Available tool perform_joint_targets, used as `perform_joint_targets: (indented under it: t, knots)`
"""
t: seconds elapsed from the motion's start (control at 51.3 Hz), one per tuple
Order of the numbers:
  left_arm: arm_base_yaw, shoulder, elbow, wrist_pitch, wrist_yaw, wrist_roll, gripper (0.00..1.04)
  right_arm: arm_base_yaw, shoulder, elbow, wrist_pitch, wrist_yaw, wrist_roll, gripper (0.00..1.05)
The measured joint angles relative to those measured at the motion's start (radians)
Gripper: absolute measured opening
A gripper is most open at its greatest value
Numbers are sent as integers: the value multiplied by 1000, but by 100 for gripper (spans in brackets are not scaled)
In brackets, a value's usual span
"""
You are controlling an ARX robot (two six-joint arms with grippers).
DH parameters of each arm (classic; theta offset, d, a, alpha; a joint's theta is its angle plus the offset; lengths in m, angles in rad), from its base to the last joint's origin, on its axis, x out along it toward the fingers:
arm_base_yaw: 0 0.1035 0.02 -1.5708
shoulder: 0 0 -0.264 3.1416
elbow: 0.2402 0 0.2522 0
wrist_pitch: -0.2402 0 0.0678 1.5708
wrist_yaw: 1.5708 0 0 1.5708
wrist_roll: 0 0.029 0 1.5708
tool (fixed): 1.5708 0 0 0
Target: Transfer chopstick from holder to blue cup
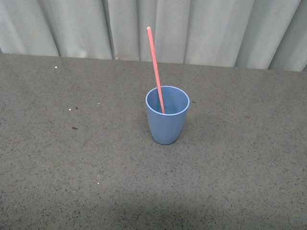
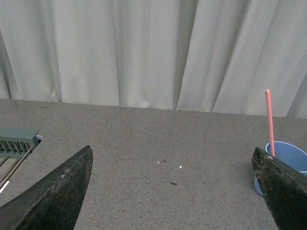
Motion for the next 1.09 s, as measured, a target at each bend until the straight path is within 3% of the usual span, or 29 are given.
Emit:
perform_joint_targets:
  t: [0.156,1.091]
  knots:
    - [0,0,0,0,0,0,98,0,0,0,0,0,1,97]
    - [0,0,0,0,0,0,98,0,0,0,0,0,0,95]
